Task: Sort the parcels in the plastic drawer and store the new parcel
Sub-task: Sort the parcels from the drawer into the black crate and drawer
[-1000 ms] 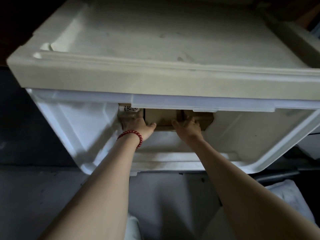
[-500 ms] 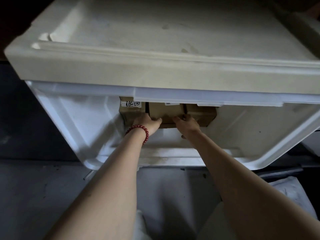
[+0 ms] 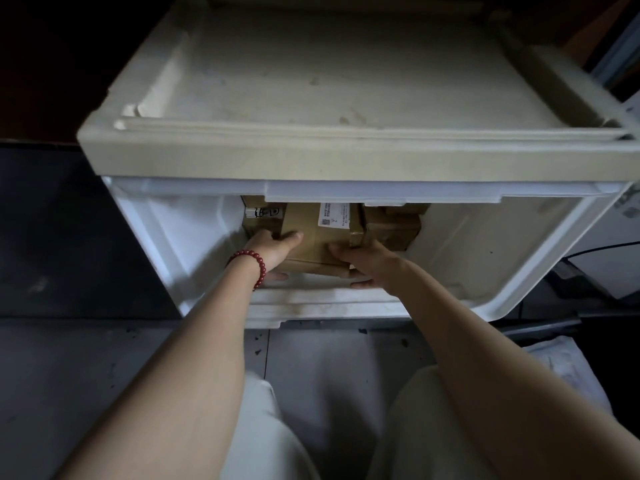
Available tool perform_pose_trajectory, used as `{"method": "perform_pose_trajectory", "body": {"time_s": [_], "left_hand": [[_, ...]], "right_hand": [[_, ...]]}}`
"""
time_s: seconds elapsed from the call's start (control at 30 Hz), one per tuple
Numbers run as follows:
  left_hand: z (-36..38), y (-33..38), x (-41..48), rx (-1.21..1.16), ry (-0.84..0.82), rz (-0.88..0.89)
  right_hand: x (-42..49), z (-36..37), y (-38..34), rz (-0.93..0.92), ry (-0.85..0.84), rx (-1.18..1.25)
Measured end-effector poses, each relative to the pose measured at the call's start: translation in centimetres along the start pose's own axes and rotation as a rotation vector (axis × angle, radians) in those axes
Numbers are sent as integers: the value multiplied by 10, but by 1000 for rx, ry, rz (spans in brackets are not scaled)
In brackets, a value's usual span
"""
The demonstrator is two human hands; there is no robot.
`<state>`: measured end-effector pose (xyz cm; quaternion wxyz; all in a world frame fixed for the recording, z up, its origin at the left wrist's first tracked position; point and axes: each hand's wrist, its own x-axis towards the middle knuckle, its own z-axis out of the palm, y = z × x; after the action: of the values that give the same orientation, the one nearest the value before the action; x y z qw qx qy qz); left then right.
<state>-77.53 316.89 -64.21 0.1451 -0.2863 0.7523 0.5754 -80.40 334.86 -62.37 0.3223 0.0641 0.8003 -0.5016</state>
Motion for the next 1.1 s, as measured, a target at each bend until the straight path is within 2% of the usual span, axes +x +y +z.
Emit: {"method": "perform_pose_trajectory", "body": {"time_s": [0.2,0.3,0.43,0.6,0.7,0.77,0.87,1.0,1.1], "left_hand": [[4,17,-53,-72,32,56],[7,13,-77,6,62,94],[7,2,-112,-9,-15,79],[5,-7,-146,38,-106,136],[-2,-8,-161,24,-151,166],[-7,-9,-165,-7,-112,196],[-12,-12,-166,-88,59,252],[-12,-17,-162,-272,166,261],[-7,-18,-160,-246,230,291]], "right_hand": [[-40,-7,0,-111,16,27],[-64,-11,4,-171,21,3],[-97,-28,14,-190,56,4],[-132,-51,26,-150,131,33],[-149,-60,29,-193,163,79],[-152,-61,30,-221,137,168],[-146,-58,33,-215,125,298],[-138,-55,33,-177,164,330],[-134,-53,33,-161,177,356]]}}
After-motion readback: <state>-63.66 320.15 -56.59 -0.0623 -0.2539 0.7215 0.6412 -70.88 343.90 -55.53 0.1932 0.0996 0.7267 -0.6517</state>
